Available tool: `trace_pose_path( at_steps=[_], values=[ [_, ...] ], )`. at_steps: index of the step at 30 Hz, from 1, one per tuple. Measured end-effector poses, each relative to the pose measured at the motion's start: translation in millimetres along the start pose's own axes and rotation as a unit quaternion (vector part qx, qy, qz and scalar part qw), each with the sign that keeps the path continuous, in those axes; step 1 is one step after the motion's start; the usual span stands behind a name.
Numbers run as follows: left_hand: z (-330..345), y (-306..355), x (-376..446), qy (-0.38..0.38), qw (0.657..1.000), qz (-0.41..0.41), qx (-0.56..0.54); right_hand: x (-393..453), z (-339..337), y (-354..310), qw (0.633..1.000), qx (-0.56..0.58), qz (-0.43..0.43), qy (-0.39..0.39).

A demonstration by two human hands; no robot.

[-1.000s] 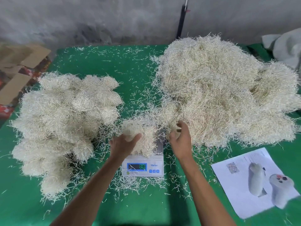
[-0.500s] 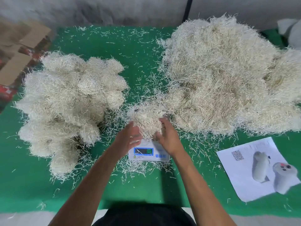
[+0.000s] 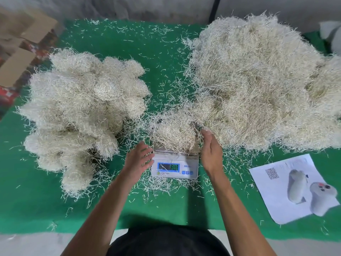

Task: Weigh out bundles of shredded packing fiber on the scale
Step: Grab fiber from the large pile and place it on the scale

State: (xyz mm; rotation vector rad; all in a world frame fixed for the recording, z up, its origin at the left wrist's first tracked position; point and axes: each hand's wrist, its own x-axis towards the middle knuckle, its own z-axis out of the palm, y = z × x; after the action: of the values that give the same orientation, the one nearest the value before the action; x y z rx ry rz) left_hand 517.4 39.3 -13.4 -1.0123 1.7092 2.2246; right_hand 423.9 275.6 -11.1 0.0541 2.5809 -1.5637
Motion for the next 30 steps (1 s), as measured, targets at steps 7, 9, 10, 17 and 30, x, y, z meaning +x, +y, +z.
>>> trace_pose_path(
  at_steps=[7, 9, 10, 17, 30],
  values=[
    [-9.8, 0.7, 5.0, 0.036, 0.987, -0.03, -0.155, -2.4, 5.3, 2.4, 1.0, 0.016, 0.013, 0.011],
    [-13.3, 0.6, 8.6, 0.054, 0.982, -0.048, -0.175, -1.9, 6.9, 2.7, 1.0, 0.021, 0.008, 0.015],
    [-13.4, 1.3, 9.3, 0.064, 0.98, -0.055, -0.179, -1.3, 7.3, 2.8, 1.0, 0.021, 0.006, 0.019],
    [20.9, 32.5, 23.1, 0.141, 0.988, 0.038, 0.045, 22.7, 19.4, -7.4, 1.0, -0.006, 0.002, 0.029],
    [62.5, 53.5, 35.7, 0.133, 0.986, 0.058, 0.08, 8.9, 44.0, -58.6, 0.932, 0.323, 0.045, -0.155]
  ],
)
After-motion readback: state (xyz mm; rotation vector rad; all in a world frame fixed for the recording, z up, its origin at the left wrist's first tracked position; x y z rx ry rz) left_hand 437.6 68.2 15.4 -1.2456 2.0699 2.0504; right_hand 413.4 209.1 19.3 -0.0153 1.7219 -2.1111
